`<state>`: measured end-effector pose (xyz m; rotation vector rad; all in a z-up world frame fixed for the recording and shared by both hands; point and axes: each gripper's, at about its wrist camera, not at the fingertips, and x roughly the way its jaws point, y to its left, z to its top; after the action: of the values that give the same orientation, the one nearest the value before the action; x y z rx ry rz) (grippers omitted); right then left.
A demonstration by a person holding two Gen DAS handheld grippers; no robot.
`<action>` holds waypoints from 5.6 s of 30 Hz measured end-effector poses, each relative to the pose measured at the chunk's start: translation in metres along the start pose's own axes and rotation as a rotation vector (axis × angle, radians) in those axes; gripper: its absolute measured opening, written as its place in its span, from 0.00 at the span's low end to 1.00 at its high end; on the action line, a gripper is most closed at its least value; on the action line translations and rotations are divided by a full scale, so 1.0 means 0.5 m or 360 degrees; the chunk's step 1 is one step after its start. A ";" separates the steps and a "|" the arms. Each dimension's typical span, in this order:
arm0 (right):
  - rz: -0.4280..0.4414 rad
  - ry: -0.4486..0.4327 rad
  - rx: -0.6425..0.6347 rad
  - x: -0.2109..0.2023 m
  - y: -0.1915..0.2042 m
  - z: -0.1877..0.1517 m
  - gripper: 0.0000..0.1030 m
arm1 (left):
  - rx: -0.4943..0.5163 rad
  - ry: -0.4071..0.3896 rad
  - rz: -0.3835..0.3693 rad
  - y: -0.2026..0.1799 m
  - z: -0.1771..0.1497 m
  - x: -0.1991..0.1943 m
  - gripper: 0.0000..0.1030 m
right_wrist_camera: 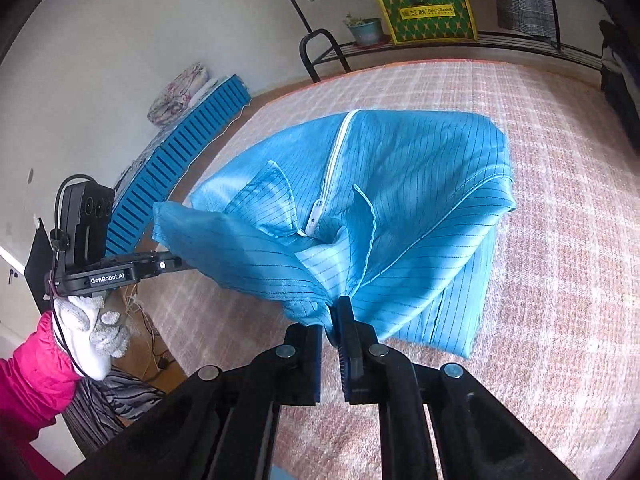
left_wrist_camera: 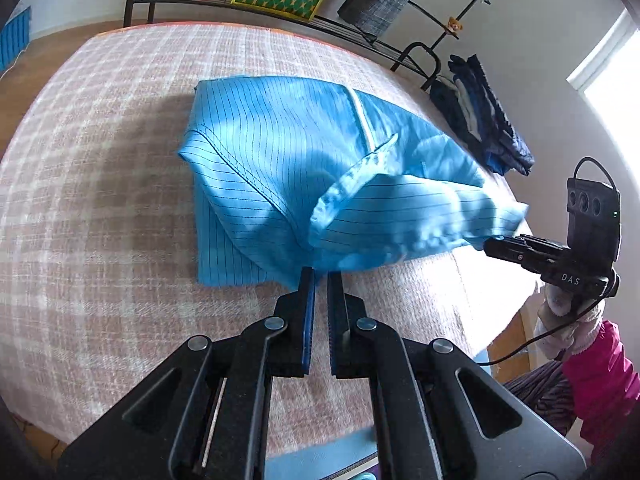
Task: Fold large clothes
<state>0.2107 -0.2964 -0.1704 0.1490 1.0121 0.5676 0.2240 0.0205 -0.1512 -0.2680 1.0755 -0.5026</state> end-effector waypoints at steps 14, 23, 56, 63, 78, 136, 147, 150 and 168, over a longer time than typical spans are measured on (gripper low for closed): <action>0.0043 -0.0266 0.0268 -0.085 -0.074 0.010 0.67 | -0.0681 -0.0204 -0.0167 0.195 0.090 -0.061 0.55; 0.0114 -0.0286 0.0761 0.008 -0.233 0.048 0.65 | -0.0830 -0.0082 -0.0224 0.242 0.131 0.049 0.55; 0.0043 -0.0130 -0.0056 0.010 0.009 0.050 0.29 | -0.0067 -0.0106 -0.0038 0.002 -0.013 -0.049 0.19; 0.0051 0.0058 -0.0311 0.124 0.085 0.072 0.50 | 0.0234 0.0024 0.0160 -0.099 -0.091 0.007 0.22; 0.0154 0.0166 -0.0460 0.242 0.120 0.132 0.34 | 0.0530 0.0037 0.0415 -0.123 -0.113 0.090 0.20; 0.0452 0.0213 -0.0148 0.264 0.050 0.181 0.62 | 0.0714 -0.0163 0.0458 -0.157 -0.146 0.047 0.00; 0.0143 0.0194 -0.0349 0.279 0.100 0.164 0.00 | 0.0791 -0.0119 0.0463 -0.167 -0.173 0.056 0.00; 0.0031 0.0192 -0.0255 0.289 0.078 0.166 0.00 | 0.0798 -0.0086 0.0456 -0.165 -0.181 0.063 0.00; -0.0288 -0.0135 -0.0002 0.076 -0.069 0.099 0.34 | 0.0204 -0.0229 0.0286 -0.024 0.061 0.014 0.00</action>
<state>0.2806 -0.2993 -0.1859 0.0786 0.9316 0.3941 0.2506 0.0056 -0.1373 -0.0920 0.9138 -0.3831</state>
